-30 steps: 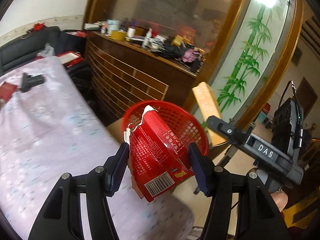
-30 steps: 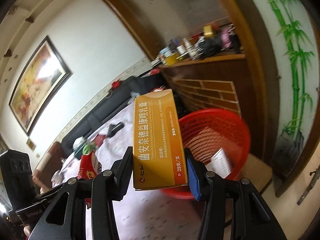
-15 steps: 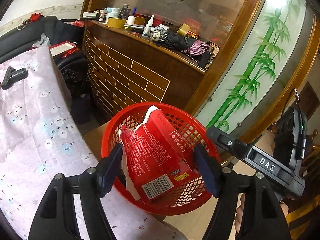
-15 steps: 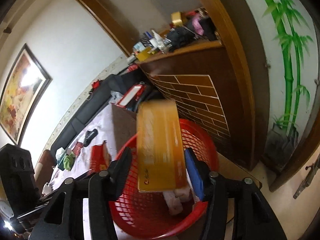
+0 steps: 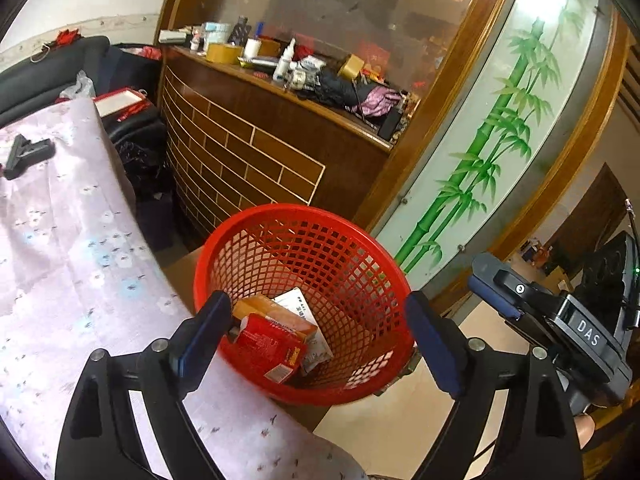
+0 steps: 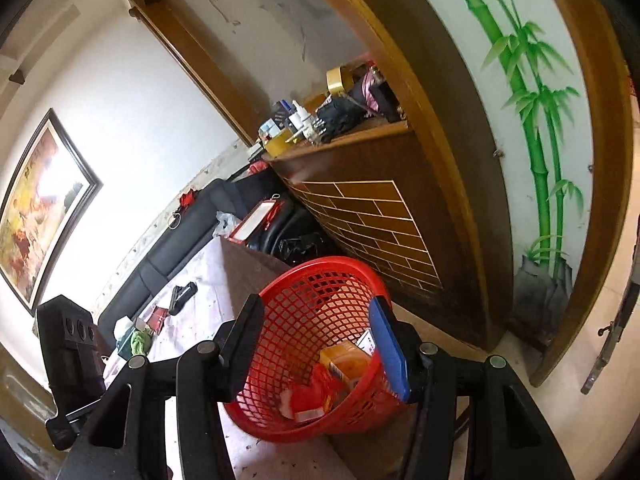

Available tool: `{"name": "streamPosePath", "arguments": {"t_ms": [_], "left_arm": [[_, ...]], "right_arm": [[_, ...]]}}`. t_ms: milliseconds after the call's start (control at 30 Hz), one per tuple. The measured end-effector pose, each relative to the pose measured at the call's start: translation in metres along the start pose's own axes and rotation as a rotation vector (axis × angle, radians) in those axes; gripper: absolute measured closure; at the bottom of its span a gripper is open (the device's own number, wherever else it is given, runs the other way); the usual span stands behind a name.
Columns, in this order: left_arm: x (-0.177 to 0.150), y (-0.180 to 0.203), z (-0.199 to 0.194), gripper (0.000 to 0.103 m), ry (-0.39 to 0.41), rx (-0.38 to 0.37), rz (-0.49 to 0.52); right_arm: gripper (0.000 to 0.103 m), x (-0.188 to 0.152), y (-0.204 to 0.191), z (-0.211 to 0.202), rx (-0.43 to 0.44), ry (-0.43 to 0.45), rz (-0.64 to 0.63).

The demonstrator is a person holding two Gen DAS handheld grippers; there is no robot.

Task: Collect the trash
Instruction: 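Move both open grippers back over the table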

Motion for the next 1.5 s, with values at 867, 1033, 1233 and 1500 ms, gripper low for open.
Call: {"name": "streamPosePath", "arguments": {"t_ms": [867,1033,1233,1500], "left_arm": [[-0.135,-0.095,-0.252,0.015,0.208,0.389,-0.119],[-0.171,-0.127,-0.304,0.015,0.254,0.489,-0.23],[-0.211,-0.169,-0.371,0.015,0.346,0.605,-0.377],[-0.247,-0.213,-0.421,0.015,0.433,0.658,-0.55]], "right_arm": [[0.044,-0.108,-0.157,0.009,0.152,-0.16,-0.285],[0.043,-0.144,-0.194,0.015,0.221,-0.237,-0.388],[0.043,-0.189,-0.24,0.025,0.288,-0.324,-0.501],[0.043,-0.242,-0.31,0.019,0.386,-0.415,-0.644]]}}
Point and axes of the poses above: each gripper's, at about its wrist camera, not at the fingertips, and z roughly the way its jaws point, y to its right, x to its top, the point moved 1 cm from there along z, roughly the way its jaws point, and after that the axes turned 8 degrees about -x, right-handed, at the moved point
